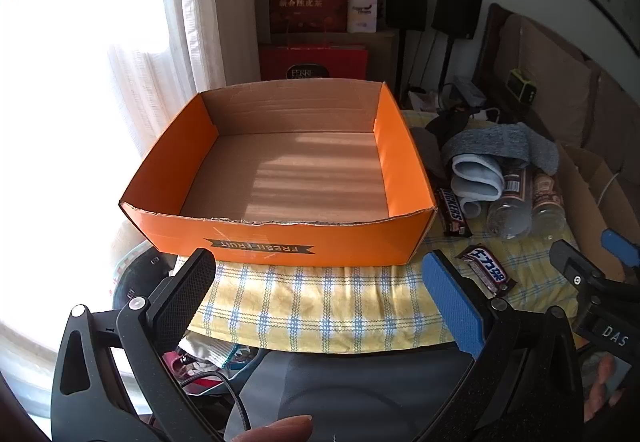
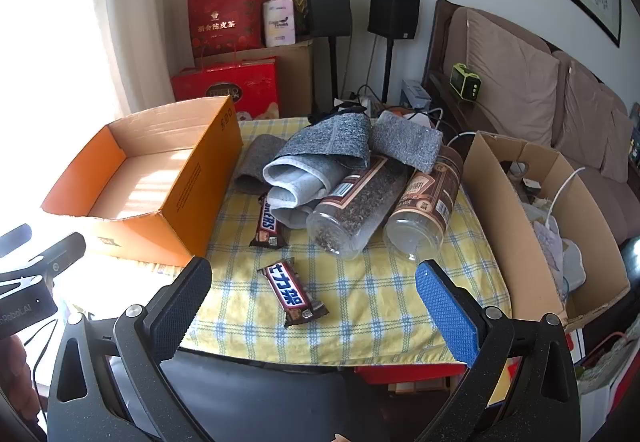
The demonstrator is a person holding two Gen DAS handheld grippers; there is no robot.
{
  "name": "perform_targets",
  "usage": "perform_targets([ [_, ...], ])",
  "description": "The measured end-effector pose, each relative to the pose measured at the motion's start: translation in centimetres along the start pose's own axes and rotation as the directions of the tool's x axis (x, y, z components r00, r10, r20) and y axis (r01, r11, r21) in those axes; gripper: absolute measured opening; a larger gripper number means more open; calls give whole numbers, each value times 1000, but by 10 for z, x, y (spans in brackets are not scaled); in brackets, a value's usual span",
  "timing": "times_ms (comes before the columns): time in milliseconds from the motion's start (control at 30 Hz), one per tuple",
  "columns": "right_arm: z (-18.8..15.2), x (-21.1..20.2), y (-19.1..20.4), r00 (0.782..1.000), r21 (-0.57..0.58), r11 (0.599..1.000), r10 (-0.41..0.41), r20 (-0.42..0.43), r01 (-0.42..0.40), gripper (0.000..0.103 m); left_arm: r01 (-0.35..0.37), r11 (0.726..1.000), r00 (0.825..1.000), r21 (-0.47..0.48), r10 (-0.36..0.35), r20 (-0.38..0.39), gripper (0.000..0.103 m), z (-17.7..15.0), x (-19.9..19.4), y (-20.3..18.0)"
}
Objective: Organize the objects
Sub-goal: 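Reach the right gripper to the Chinese-label Snickers bar and grasp it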
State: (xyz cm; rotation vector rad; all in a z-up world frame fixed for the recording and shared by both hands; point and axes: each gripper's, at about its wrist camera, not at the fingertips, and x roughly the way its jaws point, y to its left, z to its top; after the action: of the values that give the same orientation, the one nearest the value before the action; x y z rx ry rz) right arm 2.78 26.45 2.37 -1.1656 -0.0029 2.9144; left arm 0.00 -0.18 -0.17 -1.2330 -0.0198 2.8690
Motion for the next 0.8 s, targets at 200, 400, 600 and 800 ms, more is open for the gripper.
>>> perform_targets([
  [200, -2, 3, -2, 1000, -19, 1000, -9, 0, 9, 103, 11, 1000, 1000, 12, -11, 19, 103, -2, 2, 0],
  [400, -5, 7, -8, 999, -31, 999, 35, -2, -35, 103, 86, 996, 996, -20, -85, 4, 103, -4, 9, 7],
  [600, -9, 13, -9, 1000, -43, 999, 18, 3, -18, 103, 89, 996, 996, -12, -89, 1, 100, -9, 13, 9],
  [800, -16, 28, -9, 996, -40, 996, 81, -24, -82, 94, 110, 994, 994, 2, -109, -29, 93, -19, 23, 7],
])
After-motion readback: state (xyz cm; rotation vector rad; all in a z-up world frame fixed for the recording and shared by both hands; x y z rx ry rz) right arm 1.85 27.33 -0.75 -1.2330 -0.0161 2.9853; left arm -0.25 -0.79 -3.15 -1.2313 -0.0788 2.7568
